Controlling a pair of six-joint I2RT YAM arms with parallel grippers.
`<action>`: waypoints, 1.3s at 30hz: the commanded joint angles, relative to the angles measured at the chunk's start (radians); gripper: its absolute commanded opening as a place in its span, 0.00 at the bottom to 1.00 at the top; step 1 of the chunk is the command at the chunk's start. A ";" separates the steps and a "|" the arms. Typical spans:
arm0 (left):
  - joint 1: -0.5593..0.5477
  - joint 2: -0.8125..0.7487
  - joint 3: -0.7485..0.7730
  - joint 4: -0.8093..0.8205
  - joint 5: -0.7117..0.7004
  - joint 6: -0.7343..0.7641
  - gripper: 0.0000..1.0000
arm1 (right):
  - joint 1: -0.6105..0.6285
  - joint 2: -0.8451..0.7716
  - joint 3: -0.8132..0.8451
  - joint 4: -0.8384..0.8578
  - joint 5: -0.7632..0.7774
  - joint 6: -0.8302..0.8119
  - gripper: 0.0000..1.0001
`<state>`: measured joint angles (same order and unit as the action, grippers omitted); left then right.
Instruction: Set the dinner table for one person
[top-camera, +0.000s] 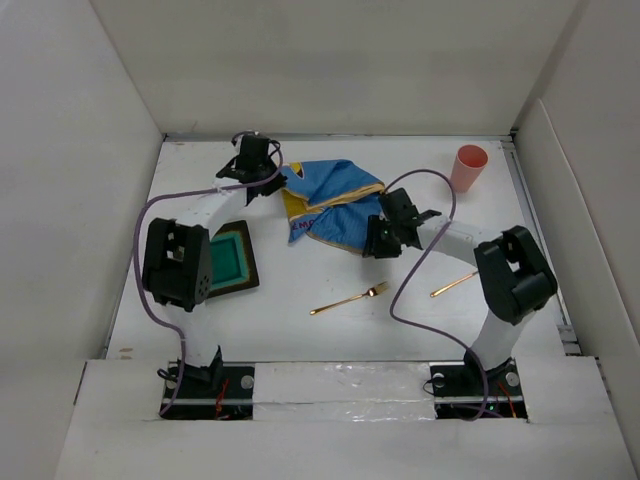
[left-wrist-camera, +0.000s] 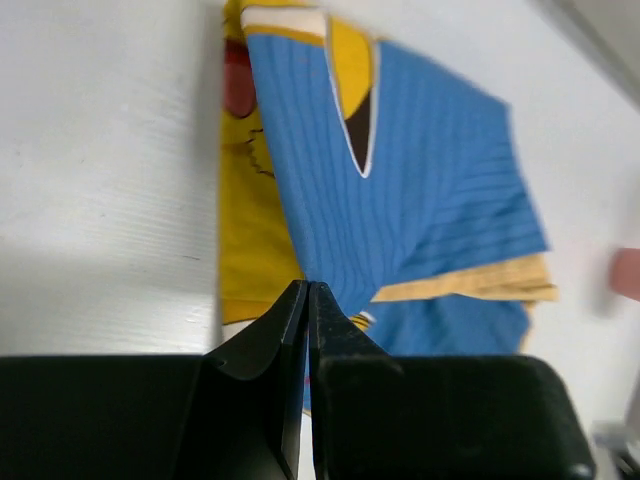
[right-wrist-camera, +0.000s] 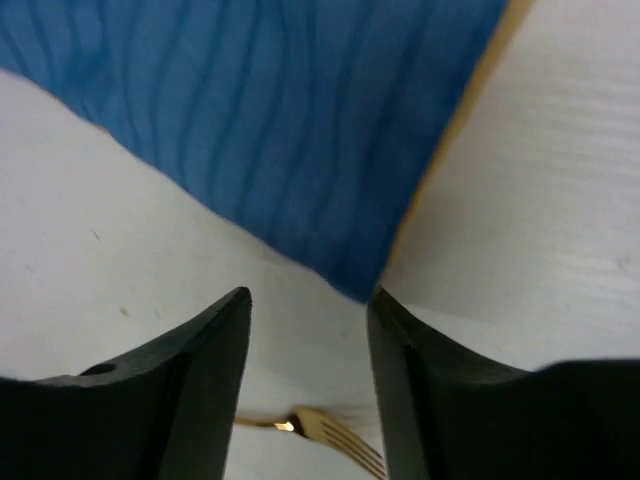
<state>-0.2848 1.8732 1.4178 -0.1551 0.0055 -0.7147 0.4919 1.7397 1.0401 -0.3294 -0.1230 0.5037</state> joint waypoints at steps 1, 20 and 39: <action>0.019 -0.110 0.020 0.042 0.034 -0.014 0.00 | 0.000 0.067 0.049 0.101 -0.006 0.030 0.42; 0.153 -0.362 0.018 0.046 0.041 -0.098 0.00 | -0.211 0.288 0.759 -0.200 0.155 0.012 0.51; 0.205 -0.373 -0.091 0.126 0.091 -0.150 0.00 | -0.010 -0.037 0.017 0.184 -0.070 0.055 0.53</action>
<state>-0.0784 1.5101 1.3239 -0.0937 0.0788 -0.8558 0.4580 1.6764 1.0729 -0.2546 -0.1574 0.5774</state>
